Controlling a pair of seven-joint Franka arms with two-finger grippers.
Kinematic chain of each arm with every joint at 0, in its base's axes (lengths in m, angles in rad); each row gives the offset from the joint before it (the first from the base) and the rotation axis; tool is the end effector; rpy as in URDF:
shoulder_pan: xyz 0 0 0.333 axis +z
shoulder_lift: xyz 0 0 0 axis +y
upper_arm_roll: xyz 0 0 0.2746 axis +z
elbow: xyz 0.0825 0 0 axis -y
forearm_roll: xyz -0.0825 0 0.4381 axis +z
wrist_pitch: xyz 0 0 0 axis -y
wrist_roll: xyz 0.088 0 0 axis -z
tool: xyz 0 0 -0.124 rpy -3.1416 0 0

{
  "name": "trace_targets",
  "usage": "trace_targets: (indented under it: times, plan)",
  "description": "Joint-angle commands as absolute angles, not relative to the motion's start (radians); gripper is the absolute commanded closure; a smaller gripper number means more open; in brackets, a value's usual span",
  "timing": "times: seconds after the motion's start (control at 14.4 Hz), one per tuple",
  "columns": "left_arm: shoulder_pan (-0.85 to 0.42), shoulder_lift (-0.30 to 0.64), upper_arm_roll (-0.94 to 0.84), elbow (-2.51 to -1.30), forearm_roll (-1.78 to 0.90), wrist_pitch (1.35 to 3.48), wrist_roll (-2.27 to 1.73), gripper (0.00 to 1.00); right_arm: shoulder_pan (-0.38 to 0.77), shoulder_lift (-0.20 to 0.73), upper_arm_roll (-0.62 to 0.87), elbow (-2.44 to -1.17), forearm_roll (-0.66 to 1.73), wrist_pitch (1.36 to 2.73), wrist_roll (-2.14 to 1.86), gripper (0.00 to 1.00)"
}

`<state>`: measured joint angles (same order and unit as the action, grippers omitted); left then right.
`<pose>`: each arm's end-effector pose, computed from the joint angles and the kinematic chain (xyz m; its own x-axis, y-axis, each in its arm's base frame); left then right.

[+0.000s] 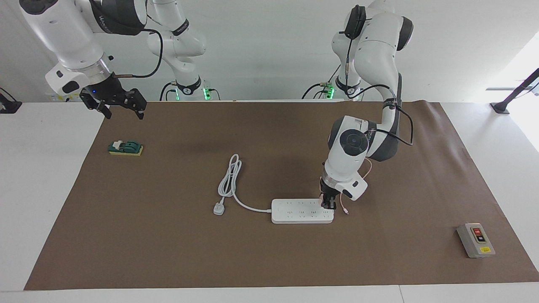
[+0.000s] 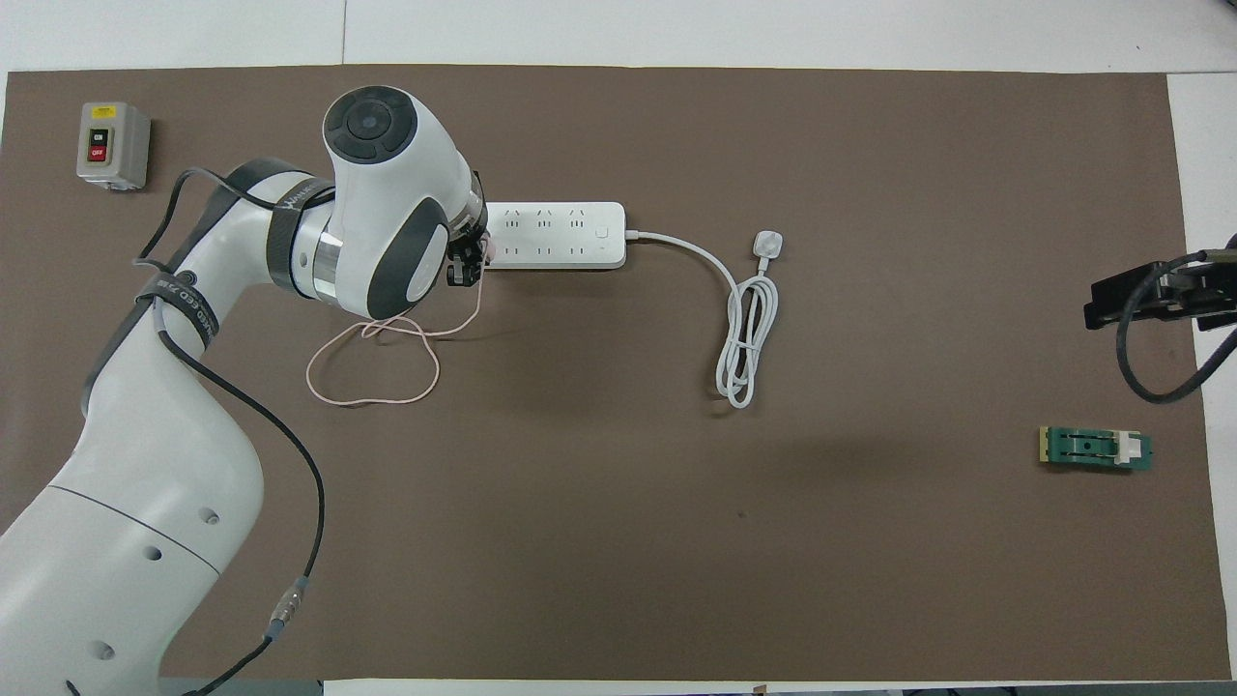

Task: Plug charger into power strip
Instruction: 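Push the charger prongs into the strip socket with the left gripper, then open the left gripper and raise it away from the charger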

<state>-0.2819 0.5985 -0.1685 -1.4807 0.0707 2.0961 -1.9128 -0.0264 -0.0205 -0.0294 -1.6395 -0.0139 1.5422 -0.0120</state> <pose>0.6707 -0.3040 0.2546 0.1130 0.9928 -0.0393 0.9936 -0.1126 0.0133 0.5956 -0.0352 0.5401 0.9961 -0.0440 -0.0769 -0.0431 -0.9990 0.0124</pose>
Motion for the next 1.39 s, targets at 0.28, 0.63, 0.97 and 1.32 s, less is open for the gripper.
trace_targets:
  times: [0.28,0.63,0.97,1.32]
  plan:
    - [-0.295,0.563,-0.164,-1.505,0.061,2.114,-1.939,0.00,-0.021,-0.048,-0.035,-1.666,-0.023,1.537,-0.026,0.00]
    - [-0.272,0.451,-0.141,-1.464,0.125,2.040,-1.866,0.00,-0.021,-0.048,-0.034,-1.666,-0.023,1.537,-0.026,0.00]
    - [-0.175,0.384,-0.104,-1.414,0.143,2.016,-1.503,0.00,-0.021,-0.048,-0.035,-1.666,-0.023,1.537,-0.026,0.00]
    - [-0.002,0.301,-0.112,-1.416,0.137,1.982,-1.011,0.00,-0.021,-0.048,-0.035,-1.666,-0.023,1.537,-0.026,0.00]
